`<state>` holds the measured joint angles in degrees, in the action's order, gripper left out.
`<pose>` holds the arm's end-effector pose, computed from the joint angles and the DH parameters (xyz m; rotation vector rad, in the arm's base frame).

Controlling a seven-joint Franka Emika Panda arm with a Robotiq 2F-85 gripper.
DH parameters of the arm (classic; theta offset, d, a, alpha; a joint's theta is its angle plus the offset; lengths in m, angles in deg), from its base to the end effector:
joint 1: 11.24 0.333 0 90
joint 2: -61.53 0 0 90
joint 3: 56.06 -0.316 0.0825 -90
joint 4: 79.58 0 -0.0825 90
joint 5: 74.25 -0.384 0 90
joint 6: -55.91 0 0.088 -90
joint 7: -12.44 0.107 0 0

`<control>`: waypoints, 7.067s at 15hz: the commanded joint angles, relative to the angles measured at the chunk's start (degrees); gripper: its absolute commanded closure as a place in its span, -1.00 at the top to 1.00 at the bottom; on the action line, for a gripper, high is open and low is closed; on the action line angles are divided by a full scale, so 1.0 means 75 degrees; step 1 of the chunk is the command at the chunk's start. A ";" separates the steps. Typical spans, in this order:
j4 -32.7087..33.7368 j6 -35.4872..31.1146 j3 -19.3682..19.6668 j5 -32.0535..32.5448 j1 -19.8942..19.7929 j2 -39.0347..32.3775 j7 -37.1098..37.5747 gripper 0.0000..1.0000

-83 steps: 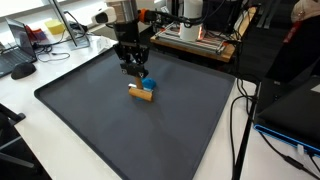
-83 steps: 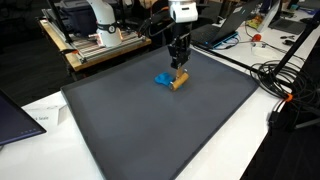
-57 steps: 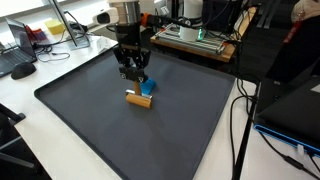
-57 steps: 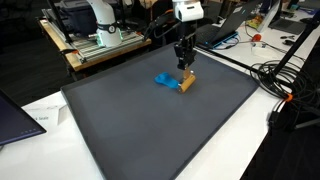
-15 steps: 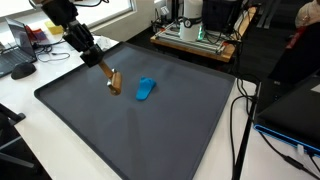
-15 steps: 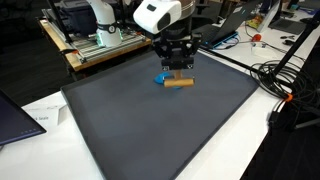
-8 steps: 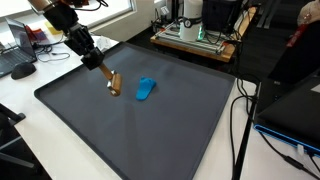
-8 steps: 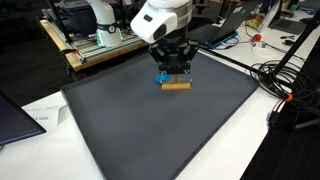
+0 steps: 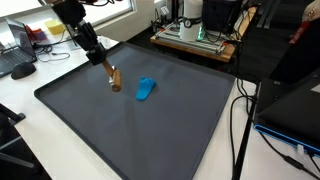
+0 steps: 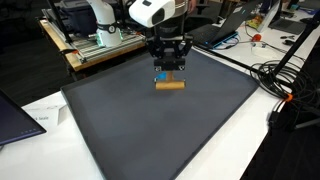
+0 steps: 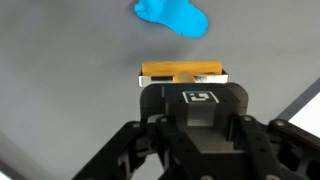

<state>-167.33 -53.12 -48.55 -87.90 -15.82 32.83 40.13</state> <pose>0.6697 -0.1132 0.3591 -2.7742 1.1310 0.2157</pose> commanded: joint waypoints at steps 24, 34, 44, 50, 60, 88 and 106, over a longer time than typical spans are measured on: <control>-0.5598 -0.2962 -0.1924 0.5661 0.1127 0.4699 0.5469 -0.57; -0.5453 -0.2928 -0.2609 0.6738 0.1713 0.4485 0.3359 -0.57; -0.5199 -0.2854 -0.2833 0.7206 0.1955 0.4211 0.0808 -0.57; -0.4919 -0.2689 -0.2942 0.7364 0.2162 0.3847 -0.0444 -0.57; -0.3888 -0.1353 -0.2959 0.7330 0.2602 0.2852 -0.2742 -0.57; -0.1991 -0.0193 -0.3050 0.7020 0.3165 0.1302 -0.5645 -0.57; 0.1636 0.2221 -0.2713 0.6297 0.3375 -0.1388 -0.7656 -0.57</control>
<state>-161.22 -41.00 -69.87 -39.63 7.79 26.07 -15.42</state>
